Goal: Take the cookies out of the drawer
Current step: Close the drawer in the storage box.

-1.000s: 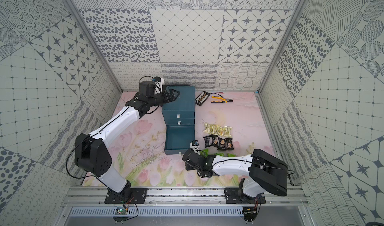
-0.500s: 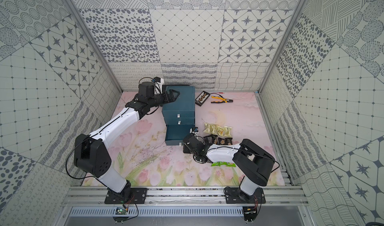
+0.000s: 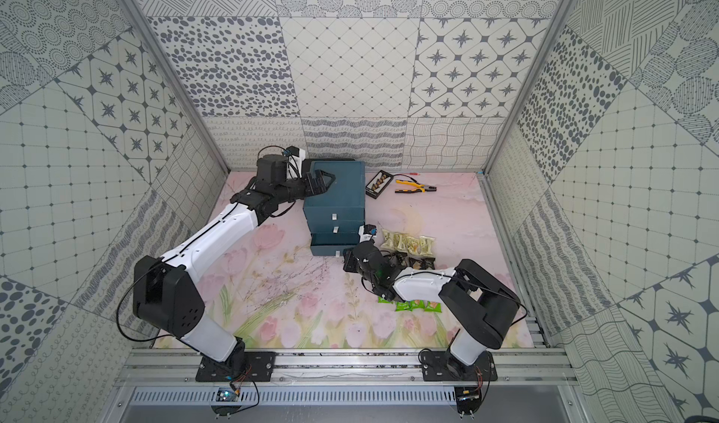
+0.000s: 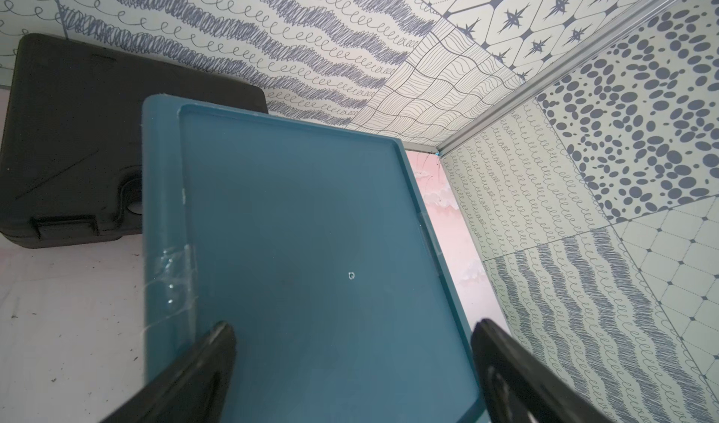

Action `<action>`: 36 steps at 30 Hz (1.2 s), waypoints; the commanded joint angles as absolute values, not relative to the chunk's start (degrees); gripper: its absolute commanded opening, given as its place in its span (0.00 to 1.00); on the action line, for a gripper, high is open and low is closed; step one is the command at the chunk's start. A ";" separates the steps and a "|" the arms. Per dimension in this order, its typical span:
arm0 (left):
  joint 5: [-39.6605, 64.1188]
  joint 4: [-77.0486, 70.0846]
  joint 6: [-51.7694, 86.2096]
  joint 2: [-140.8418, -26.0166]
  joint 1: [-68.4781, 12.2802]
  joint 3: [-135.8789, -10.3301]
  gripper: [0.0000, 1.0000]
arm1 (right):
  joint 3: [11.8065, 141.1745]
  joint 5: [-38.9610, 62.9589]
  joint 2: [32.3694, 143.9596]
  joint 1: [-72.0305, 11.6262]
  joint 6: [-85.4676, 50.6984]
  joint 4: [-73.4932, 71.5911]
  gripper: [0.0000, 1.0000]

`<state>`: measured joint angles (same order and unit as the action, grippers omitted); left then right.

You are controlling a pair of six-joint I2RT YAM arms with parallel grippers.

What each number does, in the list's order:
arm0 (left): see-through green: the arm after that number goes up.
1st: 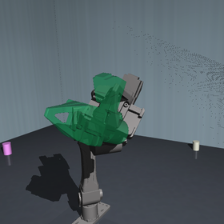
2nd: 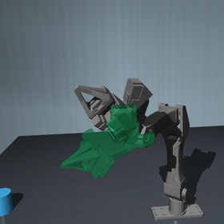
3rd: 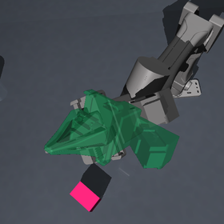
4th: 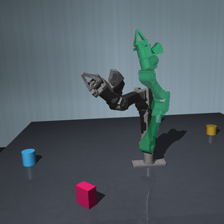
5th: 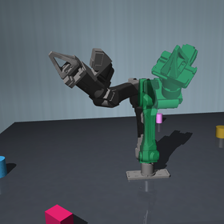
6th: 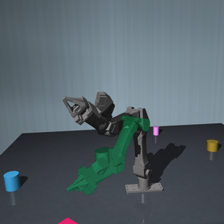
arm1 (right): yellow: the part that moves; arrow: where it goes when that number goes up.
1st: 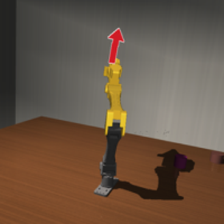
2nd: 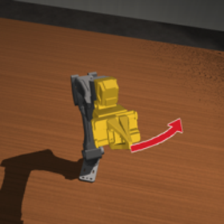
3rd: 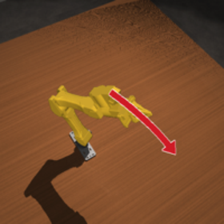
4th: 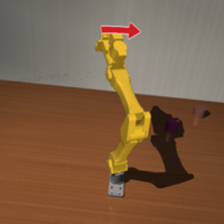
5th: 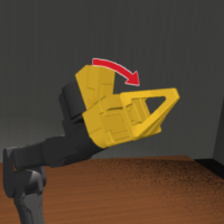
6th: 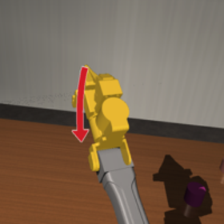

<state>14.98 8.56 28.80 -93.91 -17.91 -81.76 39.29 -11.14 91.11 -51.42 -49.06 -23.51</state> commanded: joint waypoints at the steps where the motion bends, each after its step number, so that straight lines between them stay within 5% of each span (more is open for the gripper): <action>1: 11.84 18.13 28.22 -93.31 -17.51 -81.04 0.99 | 36.24 -13.40 88.51 -52.73 -50.08 -26.55 0.22; 26: 16.79 13.41 30.96 -96.87 -17.24 -77.87 0.99 | 38.59 -11.43 107.83 -47.44 -62.05 -50.35 0.09; 36: 17.13 12.46 31.62 -95.83 -17.33 -76.43 0.99 | 41.01 -15.72 112.12 -46.94 -65.59 -54.74 0.15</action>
<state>15.55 -1.50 28.62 -95.11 -17.72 -78.15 39.66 -12.99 110.72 -47.16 -63.92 -50.22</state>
